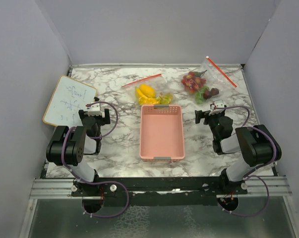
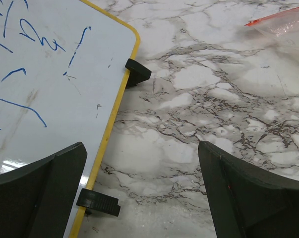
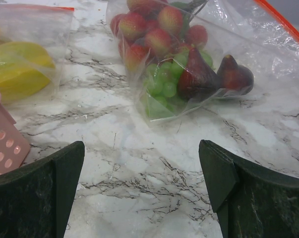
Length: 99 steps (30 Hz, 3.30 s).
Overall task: Open the zip-top bag and remove the fake food
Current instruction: Move the bin to the center of the board.
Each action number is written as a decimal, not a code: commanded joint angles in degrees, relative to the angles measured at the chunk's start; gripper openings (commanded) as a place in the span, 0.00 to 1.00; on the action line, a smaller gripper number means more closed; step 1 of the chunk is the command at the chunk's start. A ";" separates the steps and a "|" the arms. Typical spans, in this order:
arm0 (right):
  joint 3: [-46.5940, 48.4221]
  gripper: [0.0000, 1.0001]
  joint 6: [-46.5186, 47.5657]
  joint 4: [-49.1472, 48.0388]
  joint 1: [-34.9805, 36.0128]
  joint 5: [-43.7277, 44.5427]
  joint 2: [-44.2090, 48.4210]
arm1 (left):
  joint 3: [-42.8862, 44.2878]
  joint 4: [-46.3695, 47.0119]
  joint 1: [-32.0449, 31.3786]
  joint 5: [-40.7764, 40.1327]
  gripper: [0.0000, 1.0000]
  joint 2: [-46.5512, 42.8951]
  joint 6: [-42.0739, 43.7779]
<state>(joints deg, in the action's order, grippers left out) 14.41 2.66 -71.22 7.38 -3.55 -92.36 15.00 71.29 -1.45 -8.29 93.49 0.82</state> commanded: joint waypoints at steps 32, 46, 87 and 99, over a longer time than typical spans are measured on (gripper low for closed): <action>0.09 0.99 -0.08 -1.79 -0.37 -0.65 -0.45 | 28.09 -68.50 -41.85 -18.60 0.99 -21.84 -24.49; 8.47 0.99 -2.53 31.12 -0.32 -6.74 17.10 | 23.20 -72.22 -45.56 -21.72 0.42 -20.88 -27.19; 19.86 0.99 -20.18 62.32 -0.30 -21.46 26.05 | 26.28 -68.68 -46.35 -18.12 0.44 -9.02 -29.07; 22.98 0.99 -19.93 67.94 -0.29 -21.54 33.71 | 27.24 -73.87 -46.04 -25.27 0.01 -10.81 -25.91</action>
<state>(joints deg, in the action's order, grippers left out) 35.31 -17.39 -6.33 7.38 -23.49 -60.42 40.23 0.67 -47.40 -28.42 84.01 -27.70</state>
